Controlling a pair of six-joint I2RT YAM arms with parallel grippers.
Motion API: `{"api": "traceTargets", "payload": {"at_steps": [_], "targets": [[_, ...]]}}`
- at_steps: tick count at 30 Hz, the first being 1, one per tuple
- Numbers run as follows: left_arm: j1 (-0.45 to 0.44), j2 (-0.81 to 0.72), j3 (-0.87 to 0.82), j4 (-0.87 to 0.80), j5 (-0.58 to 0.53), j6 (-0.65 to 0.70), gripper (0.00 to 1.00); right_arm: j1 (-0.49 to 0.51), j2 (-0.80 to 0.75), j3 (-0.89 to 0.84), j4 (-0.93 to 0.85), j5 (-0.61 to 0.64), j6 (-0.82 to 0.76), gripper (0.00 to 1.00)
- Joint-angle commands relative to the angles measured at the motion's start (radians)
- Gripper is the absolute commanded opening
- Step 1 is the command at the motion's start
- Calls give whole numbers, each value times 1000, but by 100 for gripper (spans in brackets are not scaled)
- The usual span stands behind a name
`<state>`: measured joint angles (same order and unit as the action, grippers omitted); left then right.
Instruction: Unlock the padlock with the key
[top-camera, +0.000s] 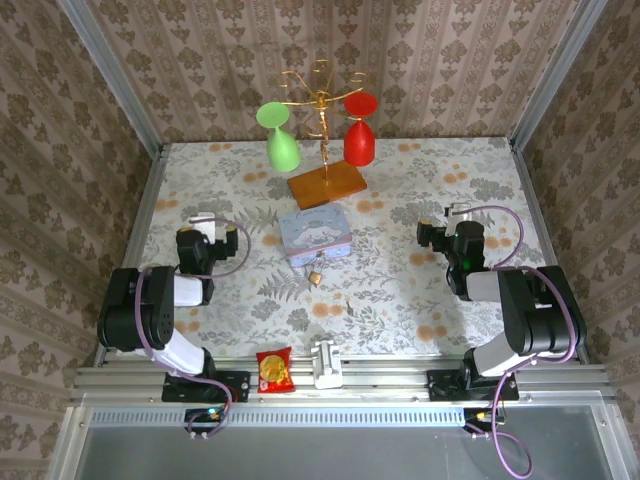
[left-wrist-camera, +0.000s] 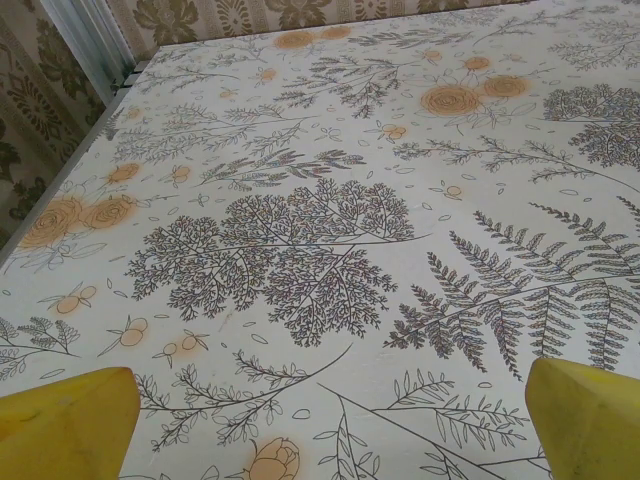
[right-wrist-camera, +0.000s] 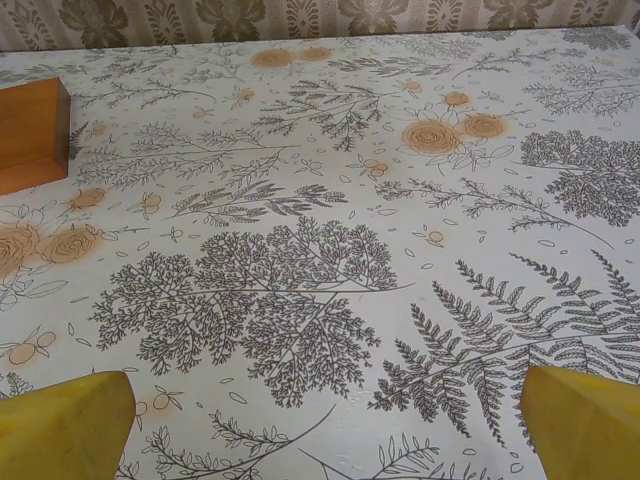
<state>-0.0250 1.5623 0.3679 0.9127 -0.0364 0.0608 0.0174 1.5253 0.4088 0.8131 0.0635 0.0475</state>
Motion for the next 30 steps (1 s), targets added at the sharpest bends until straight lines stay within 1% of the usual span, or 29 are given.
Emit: {"api": "traceTargets", "payload": {"at_steps": [1,9,11,30], "targets": [[-3,-6,22,8,17,17,100,-4,4,2,31,-15,-18,100],[2,-6,25,5,3,5,100,-4,5,2,31,-17,-17,100],[11,-6,23,6,17,-2,100,-4,4,2,30,-16,-17,100],[13,-5,23,7,21,-3,100,-5,3,1,33,-18,-16,100]]}}
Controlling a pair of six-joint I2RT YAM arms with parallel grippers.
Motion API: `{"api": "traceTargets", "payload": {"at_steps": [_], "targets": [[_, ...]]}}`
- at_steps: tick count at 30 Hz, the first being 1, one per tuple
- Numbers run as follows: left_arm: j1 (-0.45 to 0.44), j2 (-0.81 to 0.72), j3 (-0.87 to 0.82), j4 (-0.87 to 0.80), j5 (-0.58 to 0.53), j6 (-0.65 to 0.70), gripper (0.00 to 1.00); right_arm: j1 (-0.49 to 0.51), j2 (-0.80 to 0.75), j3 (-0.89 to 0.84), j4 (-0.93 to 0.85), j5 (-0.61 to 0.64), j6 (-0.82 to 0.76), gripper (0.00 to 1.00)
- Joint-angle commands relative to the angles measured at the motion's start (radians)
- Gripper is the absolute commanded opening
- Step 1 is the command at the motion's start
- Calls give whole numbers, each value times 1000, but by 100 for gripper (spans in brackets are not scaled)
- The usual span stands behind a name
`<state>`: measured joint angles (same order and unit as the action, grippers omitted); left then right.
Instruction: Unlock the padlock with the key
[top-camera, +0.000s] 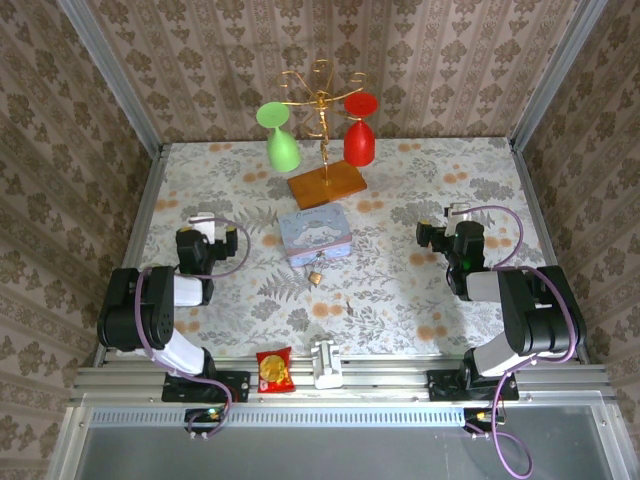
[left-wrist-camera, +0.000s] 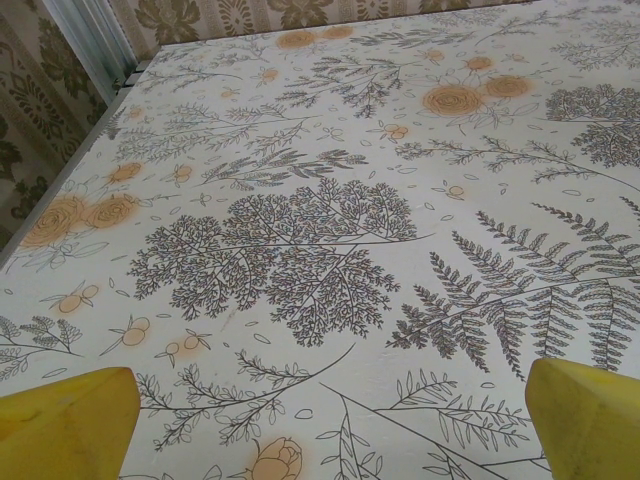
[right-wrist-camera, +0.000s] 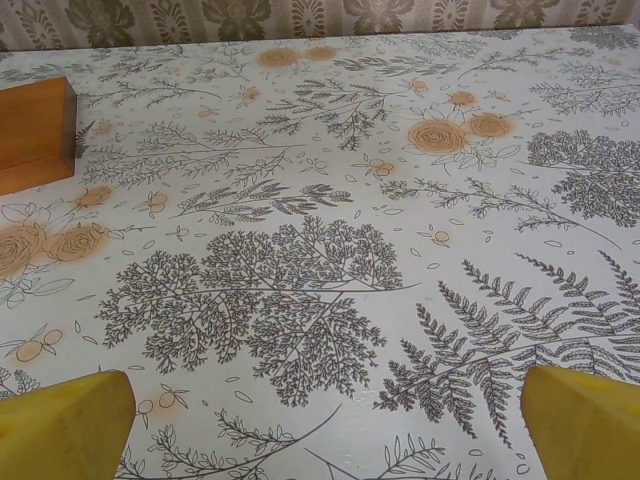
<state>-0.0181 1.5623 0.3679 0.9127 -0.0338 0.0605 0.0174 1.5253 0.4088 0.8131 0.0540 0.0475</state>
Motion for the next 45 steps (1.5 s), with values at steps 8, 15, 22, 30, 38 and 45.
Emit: {"api": "traceTargets", "payload": {"at_steps": [8,15,22,30,38,45], "targets": [[-20,-231,61,-231,-66,3,100,29,-201,29,-185,107,-5,100],[-34,-436,166,-542,11,-381,100,85,-418,205,-693,32,204,100],[-120,-541,90,-511,232,-708,100,229,-511,207,-946,-78,354,94],[-549,-632,68,-802,52,-678,100,583,-472,193,-1088,2,511,87],[-813,-602,-41,-709,-102,-866,100,833,-265,212,-1022,19,635,68],[-922,-597,-58,-701,-191,-931,100,961,-117,280,-1023,27,704,55]]}}
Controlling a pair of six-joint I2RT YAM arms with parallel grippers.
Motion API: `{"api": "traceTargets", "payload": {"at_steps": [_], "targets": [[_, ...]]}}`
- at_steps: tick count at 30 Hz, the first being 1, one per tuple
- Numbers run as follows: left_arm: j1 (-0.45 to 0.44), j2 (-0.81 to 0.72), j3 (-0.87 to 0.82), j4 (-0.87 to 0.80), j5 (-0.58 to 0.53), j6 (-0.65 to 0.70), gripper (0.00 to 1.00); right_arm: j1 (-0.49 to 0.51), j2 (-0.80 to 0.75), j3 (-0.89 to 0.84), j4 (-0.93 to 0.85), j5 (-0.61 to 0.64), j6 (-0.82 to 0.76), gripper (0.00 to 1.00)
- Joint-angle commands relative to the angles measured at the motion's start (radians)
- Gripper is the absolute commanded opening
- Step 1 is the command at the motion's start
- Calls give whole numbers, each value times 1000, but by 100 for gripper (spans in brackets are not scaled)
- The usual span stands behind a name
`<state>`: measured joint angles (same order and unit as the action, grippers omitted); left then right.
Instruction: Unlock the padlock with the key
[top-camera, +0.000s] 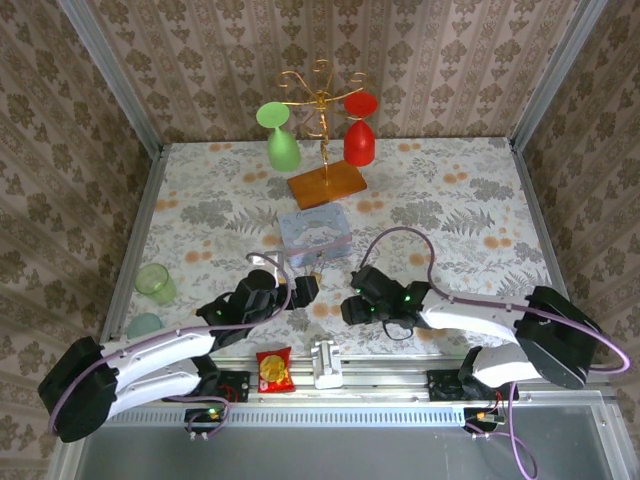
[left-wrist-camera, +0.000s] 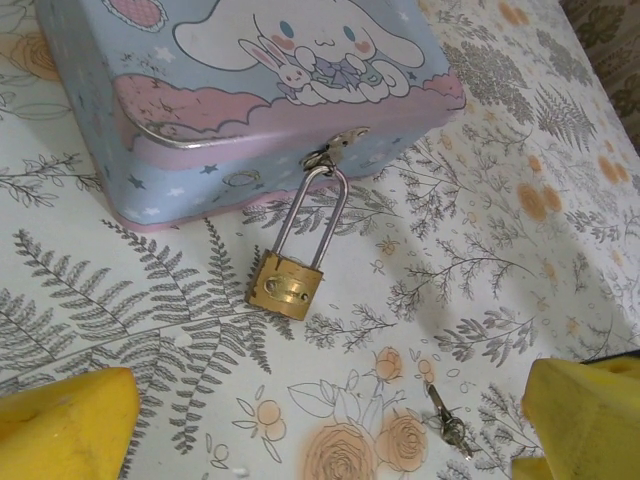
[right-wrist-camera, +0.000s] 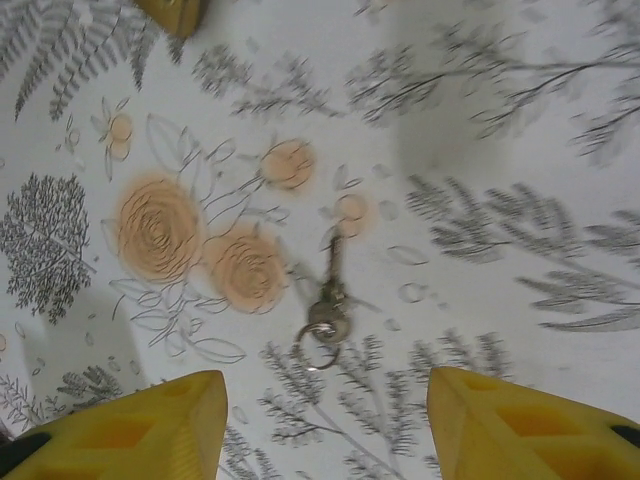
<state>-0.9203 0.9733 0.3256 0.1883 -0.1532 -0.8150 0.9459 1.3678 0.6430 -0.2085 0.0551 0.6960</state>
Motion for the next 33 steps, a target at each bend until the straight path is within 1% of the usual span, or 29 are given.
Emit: {"api": "traceTargets", "payload": {"at_steps": [1,2,3,7,9,13,17,20,24,29,33], "targets": [[-27,-16,-14,16,-79,-56,100,40,63,56,-4,30,62,54],[-35,-25,-14,5,-89,-55,100,43,81,65,-7,30,72,50],[-38,-31,-15,-3,-98,-53,100,44,95,72,-13,34,76,49],[-47,-57,-23,-24,-111,-57,100,58,132,113,-87,107,79,49],[-49,-57,-31,-15,-112,-64,100,59,147,127,-114,123,80,49],[-56,-49,-34,3,-108,-74,100,62,178,130,-117,119,82,48],[-62,-40,-33,15,-111,-75,100,62,201,137,-129,127,82,45],[-63,-33,-35,20,-113,-76,100,63,219,142,-132,132,80,41],[-63,-31,-37,23,-113,-78,100,70,238,149,-140,142,76,39],[-63,-31,-48,31,-118,-82,100,71,264,161,-129,123,52,30],[-63,-34,-58,40,-119,-88,100,70,274,162,-110,108,28,26]]}}
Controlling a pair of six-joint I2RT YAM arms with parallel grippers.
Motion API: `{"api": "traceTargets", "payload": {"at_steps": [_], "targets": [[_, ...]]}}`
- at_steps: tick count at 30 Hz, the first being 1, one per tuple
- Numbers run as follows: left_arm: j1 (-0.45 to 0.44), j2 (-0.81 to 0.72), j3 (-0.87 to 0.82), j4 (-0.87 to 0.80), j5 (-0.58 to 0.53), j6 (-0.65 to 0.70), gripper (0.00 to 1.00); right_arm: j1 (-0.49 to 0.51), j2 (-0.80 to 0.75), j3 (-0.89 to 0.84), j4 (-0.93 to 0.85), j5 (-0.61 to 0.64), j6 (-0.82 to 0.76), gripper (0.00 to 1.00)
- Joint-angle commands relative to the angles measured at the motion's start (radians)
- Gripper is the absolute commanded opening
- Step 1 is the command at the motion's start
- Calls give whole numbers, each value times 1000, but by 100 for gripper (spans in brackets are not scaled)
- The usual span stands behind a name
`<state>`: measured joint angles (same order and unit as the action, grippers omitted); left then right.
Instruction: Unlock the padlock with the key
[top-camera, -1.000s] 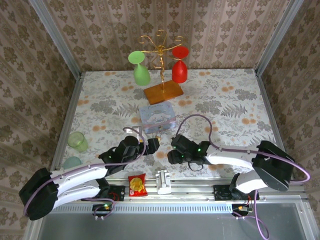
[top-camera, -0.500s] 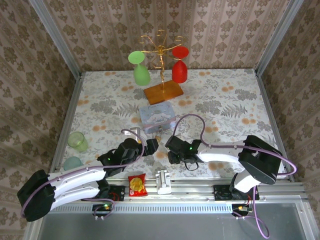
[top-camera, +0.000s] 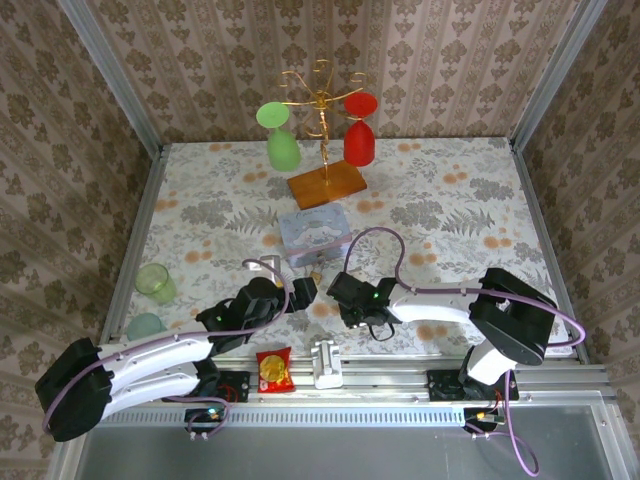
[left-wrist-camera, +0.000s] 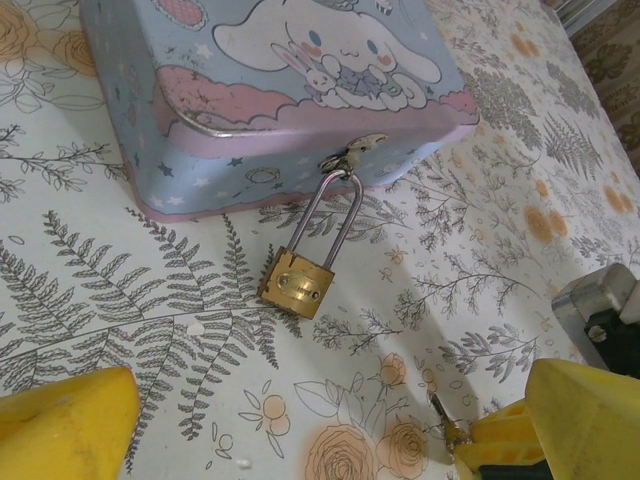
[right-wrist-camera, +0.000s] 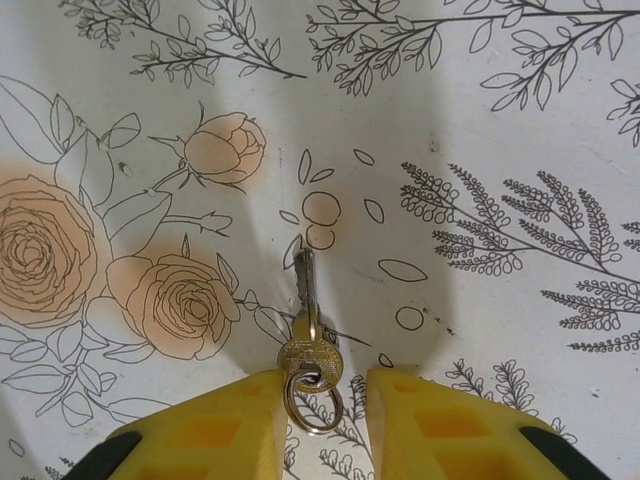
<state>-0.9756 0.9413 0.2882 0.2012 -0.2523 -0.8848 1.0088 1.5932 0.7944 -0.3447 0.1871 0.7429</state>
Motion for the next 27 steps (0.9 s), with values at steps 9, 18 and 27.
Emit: {"api": "traceTargets", "payload": {"at_steps": [9,18,27], "targets": [[-8,-4,-20,32,-24,-19,100,-6,53,-15,90,-70,-89,15],[-8,40,12,85,8,72,100,-43,-46,-104,224,-159,-167,2],[-10,220,-11,510,230,149,89,-92,-253,-212,358,-260,-250,0]]}}
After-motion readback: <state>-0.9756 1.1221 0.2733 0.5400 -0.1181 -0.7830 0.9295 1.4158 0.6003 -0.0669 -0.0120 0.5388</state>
